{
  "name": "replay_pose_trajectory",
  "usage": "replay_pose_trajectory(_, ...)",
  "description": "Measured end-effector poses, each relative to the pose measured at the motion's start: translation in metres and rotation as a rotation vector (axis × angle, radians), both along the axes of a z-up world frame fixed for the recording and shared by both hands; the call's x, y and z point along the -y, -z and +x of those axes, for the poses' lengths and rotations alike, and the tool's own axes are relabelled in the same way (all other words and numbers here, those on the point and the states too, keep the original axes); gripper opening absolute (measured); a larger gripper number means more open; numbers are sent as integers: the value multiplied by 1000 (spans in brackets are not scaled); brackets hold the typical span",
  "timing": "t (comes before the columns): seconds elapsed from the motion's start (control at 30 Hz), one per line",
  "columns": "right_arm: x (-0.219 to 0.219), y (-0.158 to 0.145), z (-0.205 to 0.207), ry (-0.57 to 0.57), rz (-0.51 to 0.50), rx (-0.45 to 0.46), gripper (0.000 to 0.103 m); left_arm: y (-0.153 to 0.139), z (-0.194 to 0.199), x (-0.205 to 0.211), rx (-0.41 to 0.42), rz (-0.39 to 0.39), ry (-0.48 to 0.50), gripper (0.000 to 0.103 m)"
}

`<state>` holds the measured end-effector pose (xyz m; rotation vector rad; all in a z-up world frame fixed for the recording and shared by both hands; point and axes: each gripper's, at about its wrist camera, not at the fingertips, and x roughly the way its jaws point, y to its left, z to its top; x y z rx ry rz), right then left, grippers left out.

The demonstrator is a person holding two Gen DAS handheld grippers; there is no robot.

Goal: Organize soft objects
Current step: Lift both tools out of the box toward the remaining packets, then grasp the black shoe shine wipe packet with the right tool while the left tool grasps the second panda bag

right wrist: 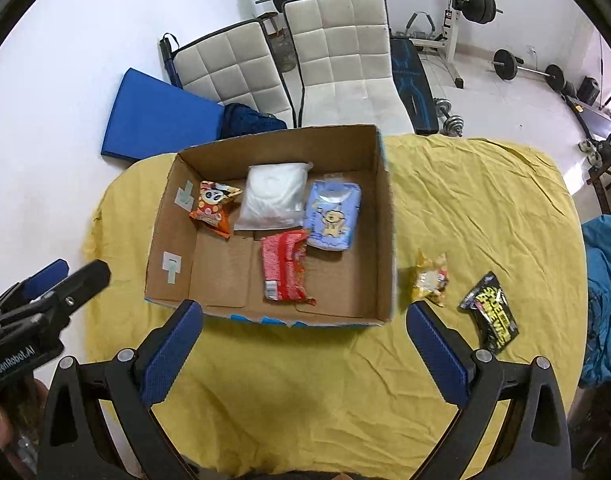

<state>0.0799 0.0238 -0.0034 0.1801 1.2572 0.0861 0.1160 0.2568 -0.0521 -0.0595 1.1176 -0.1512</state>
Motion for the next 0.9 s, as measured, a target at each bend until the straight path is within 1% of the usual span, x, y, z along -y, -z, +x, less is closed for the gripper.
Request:
replay_pose_trajectory(0.07,15,3,-5,15,-9,-12,103,-1,-2,10,-3,-4,19,101)
replay_pose_trajectory(0.13,41,11,-10,41,-20,-45,103,-1,-2,29,0,11,56,101)
replay_pose_trajectory(0.2,76,21,-18,85,-40,-77,103,1,0,55,1,36,95,101)
replay_pose_trajectory(0.27,110,34,-24,128,-69,-105,103,4,3,83,-8,42,140,101)
replay_pose_trajectory(0.37,166,71,-27,168,-134,-196,103,12,10,128,-37,56,196,101)
replay_pose_trajectory(0.4,182,86,-27,182,-143,-238,103,15,13,144,-46,53,217,101)
replay_pose_trajectory(0.43,197,101,-26,183,-157,-262,103,20,16,164,-58,61,239,101)
replay_pose_trajectory(0.47,210,118,-25,177,-159,-290,103,26,20,184,-75,79,254,101)
replay_pose_trajectory(0.53,230,154,-23,166,-127,-362,103,38,25,215,-92,113,293,101)
replay_pose_trajectory(0.57,235,170,-21,157,-107,-393,103,45,29,230,-108,142,309,101)
replay_pose_trajectory(0.63,240,201,-19,132,-95,-446,99,62,37,265,-135,203,355,101)
replay_pose_trajectory(0.73,242,237,-16,104,-94,-500,88,85,47,298,-174,273,404,101)
replay_pose_trajectory(0.77,242,244,-16,91,-96,-512,82,94,52,309,-186,301,423,101)
replay_pose_trajectory(0.8,242,251,-17,77,-106,-524,68,99,54,319,-191,325,444,101)
replay_pose_trajectory(0.83,243,255,-18,70,-104,-529,62,105,55,325,-199,334,468,101)
replay_pose_trajectory(0.87,248,257,-20,85,-80,-531,60,110,57,332,-206,349,489,101)
replay_pose_trajectory(0.9,254,256,-23,108,-57,-530,52,116,60,340,-214,371,512,101)
